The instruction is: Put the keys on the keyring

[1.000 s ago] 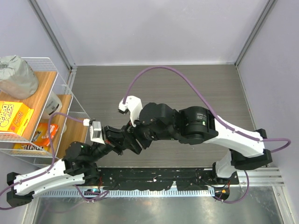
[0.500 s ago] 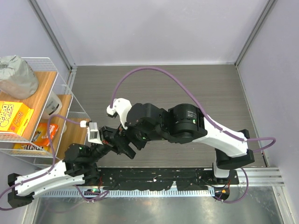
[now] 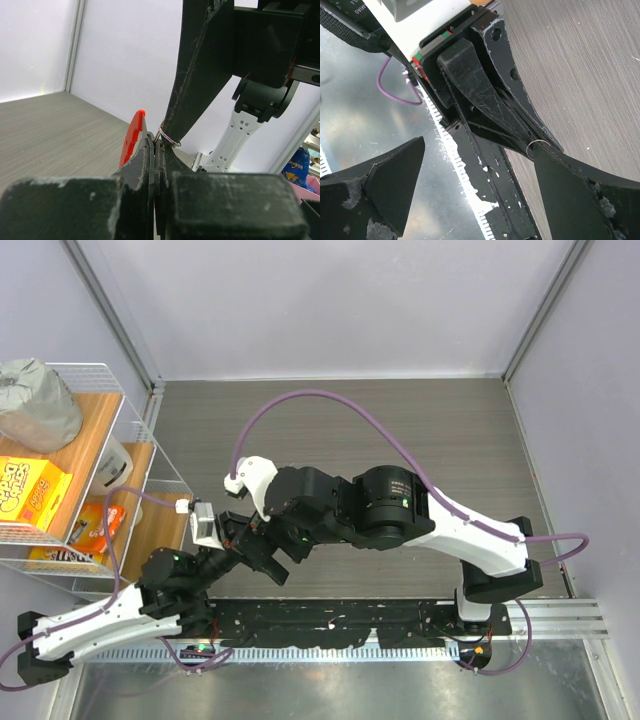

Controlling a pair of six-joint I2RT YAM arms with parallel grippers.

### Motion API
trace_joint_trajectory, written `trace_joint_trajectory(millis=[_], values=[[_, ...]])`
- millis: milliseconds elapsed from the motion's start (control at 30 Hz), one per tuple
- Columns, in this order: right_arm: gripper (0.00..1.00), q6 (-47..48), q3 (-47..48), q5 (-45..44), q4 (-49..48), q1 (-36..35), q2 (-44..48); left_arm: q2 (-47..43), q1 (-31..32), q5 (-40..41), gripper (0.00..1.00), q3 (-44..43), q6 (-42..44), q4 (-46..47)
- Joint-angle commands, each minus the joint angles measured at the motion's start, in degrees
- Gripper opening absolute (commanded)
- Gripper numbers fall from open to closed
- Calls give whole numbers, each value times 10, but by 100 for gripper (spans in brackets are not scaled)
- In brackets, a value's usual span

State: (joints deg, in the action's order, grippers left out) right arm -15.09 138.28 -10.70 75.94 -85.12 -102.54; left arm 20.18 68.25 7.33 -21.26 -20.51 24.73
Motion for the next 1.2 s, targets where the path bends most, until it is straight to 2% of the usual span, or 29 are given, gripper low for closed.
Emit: trace_joint_trajectory(millis=[0, 67, 133, 200, 267, 367, 433, 467, 500, 533, 567, 600, 633, 667, 700, 733, 767, 800, 833, 900, 933, 1000, 1033, 1100, 1167], values=[[95, 5, -13, 39, -18, -9, 12, 20, 3, 0, 0, -15, 5, 100], [95, -4, -14, -6, 1, -9, 10, 31, 3, 7, 0, -18, 9, 107], [95, 1, -27, 30, -2, -11, 14, 40, 2, 7, 0, -20, 14, 116], [95, -14, -33, -33, 5, -13, 19, 47, 3, 9, 0, -22, 19, 123], [95, -12, -39, 16, -3, -19, 25, 57, 3, 12, 0, -25, 25, 126], [95, -20, -43, -85, 15, -29, 28, 71, 3, 17, 0, -26, 28, 132], [96, -6, -26, -25, 11, -34, 26, 79, 2, 15, 0, -27, 29, 139], [95, -4, -32, -44, 8, -37, 29, 82, 3, 15, 0, -27, 29, 139], [95, -18, -30, -120, 21, -38, 28, 86, 2, 17, 0, -27, 30, 144], [95, -20, -9, -129, 33, -38, 25, 91, 3, 17, 0, -27, 30, 147], [95, -6, 1, -79, 39, -38, 20, 91, 3, 15, 0, -29, 32, 146], [96, 4, 3, -65, 37, -39, 21, 93, 2, 15, 0, -28, 32, 146], [96, 0, -4, -137, 44, -39, 24, 93, 2, 17, 0, -27, 32, 149], [95, -9, -3, -167, 53, -37, 22, 94, 2, 18, 0, -27, 32, 150], [95, -6, 15, -140, 70, -36, 20, 93, 2, 17, 0, -28, 34, 150], [95, 19, 16, -65, 62, -45, 20, 92, 2, 15, 0, -27, 35, 146], [96, 31, -2, -86, 59, -51, 27, 88, 2, 18, 0, -27, 35, 139], [95, 17, -12, -206, 70, -52, 35, 86, 2, 24, 0, -26, 37, 139], [96, 5, -7, -233, 82, -45, 36, 86, 2, 28, 0, -26, 37, 139], [96, 34, 1, -80, 66, -51, 38, 86, 3, 23, 0, -27, 39, 133], [95, 55, -11, -73, 36, -68, 52, 86, 3, 23, 0, -28, 39, 131], [95, 16, -25, -230, 69, -59, 50, 93, 2, 28, 0, -30, 40, 137], [96, 16, 4, -152, 87, -56, 34, 96, 2, 23, 0, -31, 39, 138], [96, 35, -3, -101, 68, -67, 32, 100, 3, 20, 0, -32, 38, 139], [95, 32, -21, -186, 60, -73, 45, 106, 2, 25, 0, -32, 37, 146]])
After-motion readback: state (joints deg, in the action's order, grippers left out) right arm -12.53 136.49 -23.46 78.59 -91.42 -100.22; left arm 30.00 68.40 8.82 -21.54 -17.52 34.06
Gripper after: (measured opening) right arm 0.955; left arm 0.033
